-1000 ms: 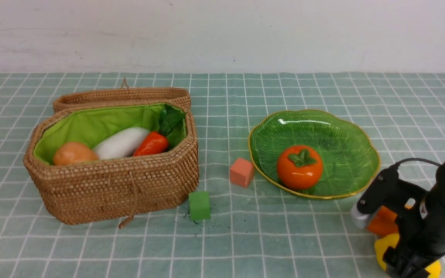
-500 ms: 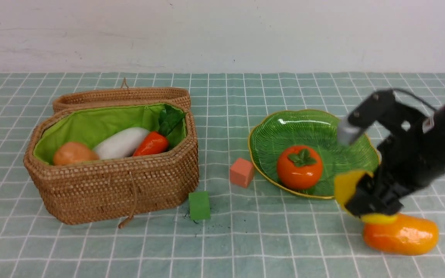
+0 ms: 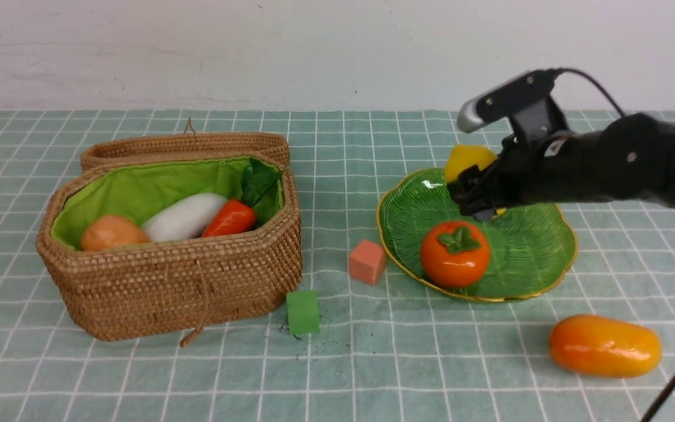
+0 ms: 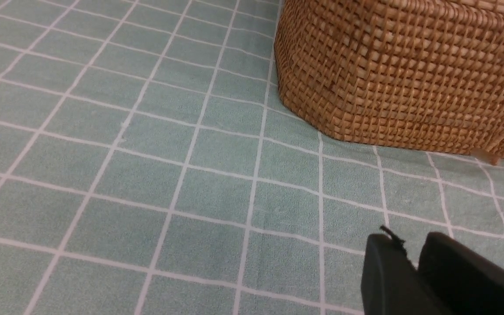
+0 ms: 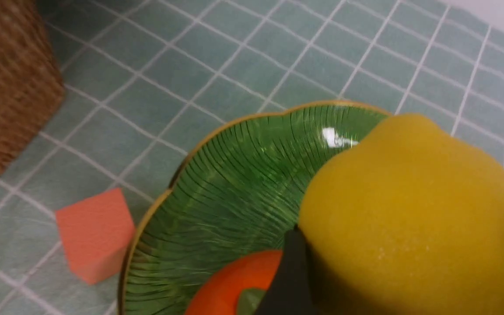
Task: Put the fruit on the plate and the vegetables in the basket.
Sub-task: Use the right arm to grab a lemon and put it into the right plate, then use the right arm to grab a mango and put it into the right plate
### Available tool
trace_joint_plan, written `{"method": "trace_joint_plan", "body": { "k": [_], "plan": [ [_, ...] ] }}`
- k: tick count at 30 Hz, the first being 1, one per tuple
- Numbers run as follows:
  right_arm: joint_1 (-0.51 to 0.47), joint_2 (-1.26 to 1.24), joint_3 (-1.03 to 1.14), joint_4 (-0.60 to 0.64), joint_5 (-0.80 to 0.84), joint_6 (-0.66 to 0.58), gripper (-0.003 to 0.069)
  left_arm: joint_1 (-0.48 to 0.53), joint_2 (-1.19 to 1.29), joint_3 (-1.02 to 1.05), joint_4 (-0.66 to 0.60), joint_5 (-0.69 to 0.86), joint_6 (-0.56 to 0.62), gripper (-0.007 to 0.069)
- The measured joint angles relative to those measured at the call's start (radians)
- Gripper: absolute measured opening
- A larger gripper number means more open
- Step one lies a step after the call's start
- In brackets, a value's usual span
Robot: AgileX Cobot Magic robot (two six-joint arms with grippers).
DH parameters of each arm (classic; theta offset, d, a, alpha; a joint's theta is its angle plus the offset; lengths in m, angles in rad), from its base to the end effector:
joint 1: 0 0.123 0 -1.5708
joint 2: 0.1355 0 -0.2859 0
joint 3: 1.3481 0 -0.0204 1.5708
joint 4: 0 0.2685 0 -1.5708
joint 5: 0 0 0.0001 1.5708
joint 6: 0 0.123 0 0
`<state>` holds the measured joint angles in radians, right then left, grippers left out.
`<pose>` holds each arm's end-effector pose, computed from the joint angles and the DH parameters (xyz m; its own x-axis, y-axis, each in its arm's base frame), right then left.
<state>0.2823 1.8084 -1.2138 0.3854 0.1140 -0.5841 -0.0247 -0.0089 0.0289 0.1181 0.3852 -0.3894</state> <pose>0.4300 0.1302 0.2058 -0.4793 -0.3467 -0.8063 -0.4159 0.8987 -0.1392 0.0998 0.0030 0.1592 -0.2934 -0.2688 -0.9174 -0.1024 0.9630 -0.2494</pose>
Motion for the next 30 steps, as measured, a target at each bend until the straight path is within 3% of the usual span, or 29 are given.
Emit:
{"method": "trace_joint_plan", "body": {
  "k": [3,7,17,20,22,26,30],
  "plan": [
    [-0.011,0.037,0.000,0.018,-0.038,0.052,0.0603,0.000,0.000,0.000,0.000,0.000,0.000,0.0113],
    [-0.013,0.037,0.000,0.025,-0.067,0.093,0.0678,0.000,0.000,0.000,0.000,0.000,0.000,0.0113],
    [-0.033,-0.096,0.000,-0.008,0.064,0.101,0.0643,0.000,0.000,0.000,0.000,0.000,0.000,0.0125],
    [-0.062,-0.199,0.000,-0.103,0.202,0.073,0.0633,0.000,0.000,0.000,0.000,0.000,0.000,0.0129],
    [-0.083,-0.285,-0.003,-0.253,0.431,0.017,0.0629,0.000,0.000,0.000,0.000,0.000,0.000,0.0132],
    [-0.092,-0.325,0.002,-0.397,0.733,-0.053,0.0624,0.000,0.000,0.000,0.000,0.000,0.000,0.0134],
    [-0.093,-0.321,0.093,-0.440,0.778,-0.072,0.0622,0.000,0.000,0.000,0.001,0.000,0.000,0.0138]
  ]
}}
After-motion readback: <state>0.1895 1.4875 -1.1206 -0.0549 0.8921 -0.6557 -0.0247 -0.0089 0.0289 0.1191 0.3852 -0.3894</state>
